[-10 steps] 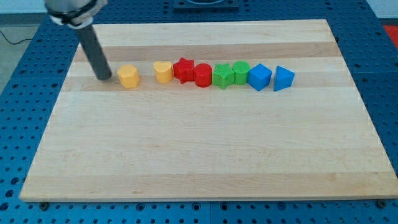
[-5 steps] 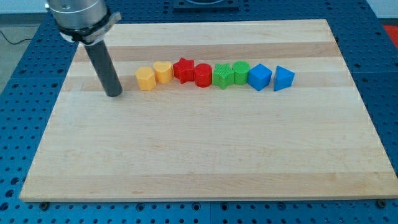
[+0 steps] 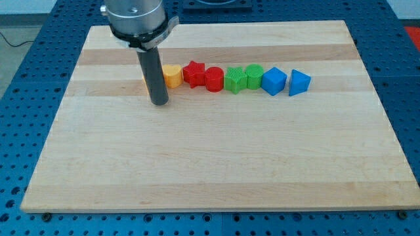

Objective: Push the yellow blocks left beside the red blocks

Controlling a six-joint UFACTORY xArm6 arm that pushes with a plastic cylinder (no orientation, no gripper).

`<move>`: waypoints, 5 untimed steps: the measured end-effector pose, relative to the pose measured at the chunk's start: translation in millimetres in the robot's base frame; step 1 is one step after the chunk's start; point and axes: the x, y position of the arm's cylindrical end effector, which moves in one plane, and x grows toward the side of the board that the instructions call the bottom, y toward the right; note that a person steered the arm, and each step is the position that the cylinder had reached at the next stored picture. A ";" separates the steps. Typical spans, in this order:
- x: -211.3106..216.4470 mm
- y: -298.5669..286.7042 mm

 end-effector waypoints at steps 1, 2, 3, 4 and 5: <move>-10.1 -10.0; -3.5 -24.4; 8.8 -38.4; 40.6 -38.8; 57.1 -38.8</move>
